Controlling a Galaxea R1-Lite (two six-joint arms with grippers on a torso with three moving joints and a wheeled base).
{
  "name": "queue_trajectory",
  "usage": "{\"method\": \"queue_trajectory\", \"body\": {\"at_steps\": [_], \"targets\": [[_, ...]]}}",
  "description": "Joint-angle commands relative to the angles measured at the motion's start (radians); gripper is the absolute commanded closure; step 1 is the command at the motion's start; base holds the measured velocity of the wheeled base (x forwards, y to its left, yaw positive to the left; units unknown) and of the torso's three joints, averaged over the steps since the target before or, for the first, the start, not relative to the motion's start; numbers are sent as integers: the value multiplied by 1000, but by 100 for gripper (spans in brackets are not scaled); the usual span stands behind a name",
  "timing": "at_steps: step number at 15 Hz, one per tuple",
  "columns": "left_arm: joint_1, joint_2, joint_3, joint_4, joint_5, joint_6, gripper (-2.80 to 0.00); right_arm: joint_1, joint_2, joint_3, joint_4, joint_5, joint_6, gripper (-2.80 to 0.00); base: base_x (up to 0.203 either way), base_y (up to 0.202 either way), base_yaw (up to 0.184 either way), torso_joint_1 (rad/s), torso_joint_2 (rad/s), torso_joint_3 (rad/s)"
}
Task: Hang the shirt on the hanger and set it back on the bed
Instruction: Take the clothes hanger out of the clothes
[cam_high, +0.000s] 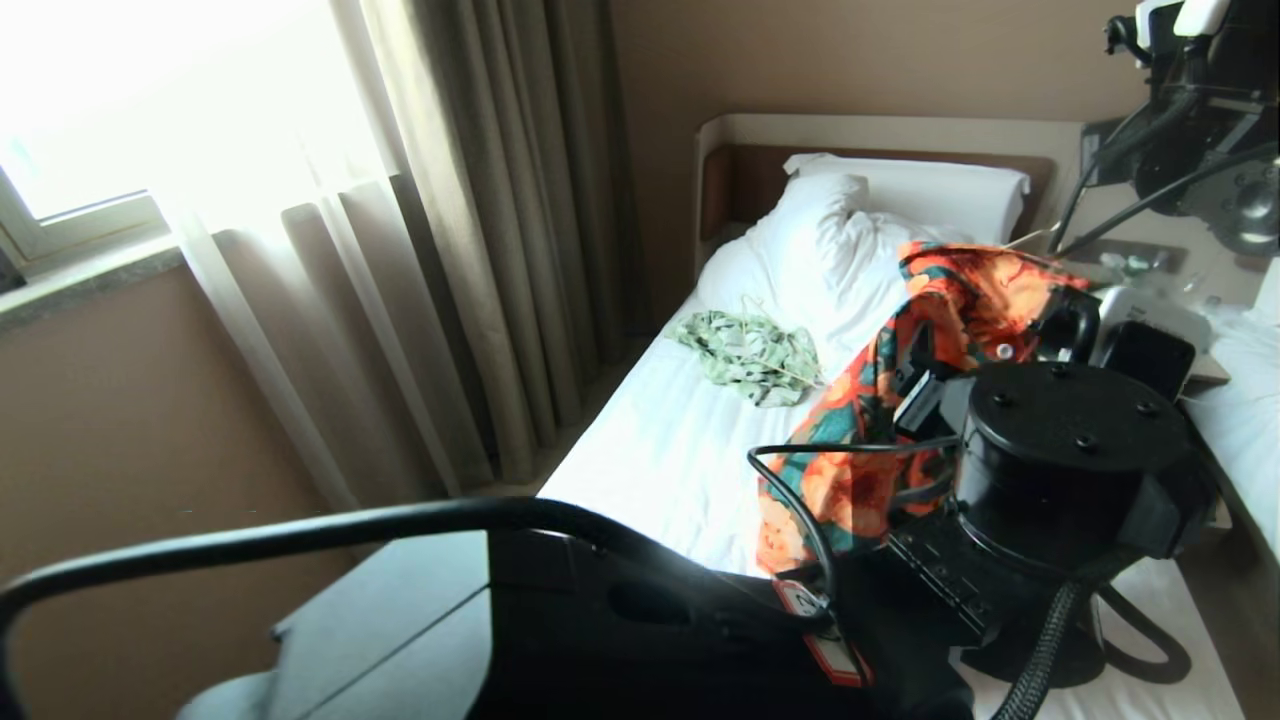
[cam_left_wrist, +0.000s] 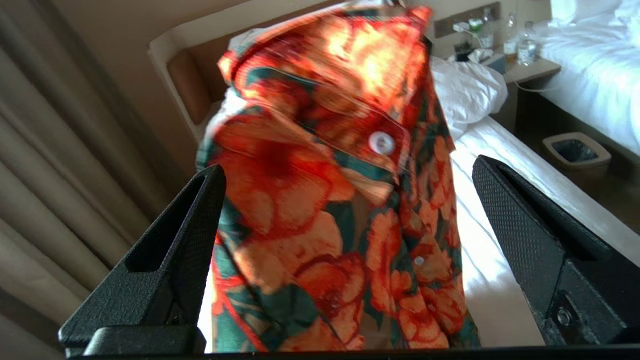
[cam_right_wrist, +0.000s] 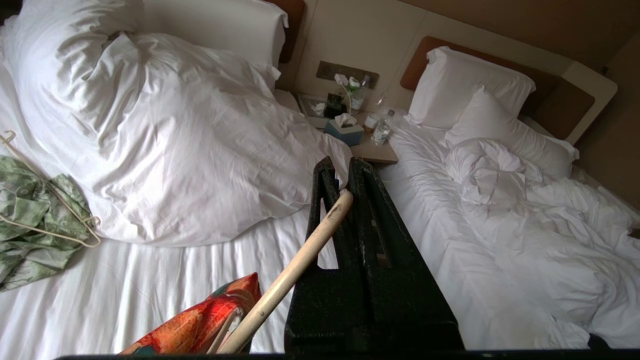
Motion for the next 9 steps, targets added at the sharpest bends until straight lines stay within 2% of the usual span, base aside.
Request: {"method": "queue_trajectory", "body": {"at_steps": [1,5,9], "targets": [[-2,56,-26,-5,-13,4,-280,1,-3,2,-1,-3,-2,0,0,0,0,0,0,0],[4,111,-139,3,-28,10,-280,22,-6,4,-3,-4,1,0,0,0,0,0,0,0],[-4,151,-170,-22,-46,21,-280,26,-8,4,-1,-4,1,0,0,0,0,0,0,0]]}}
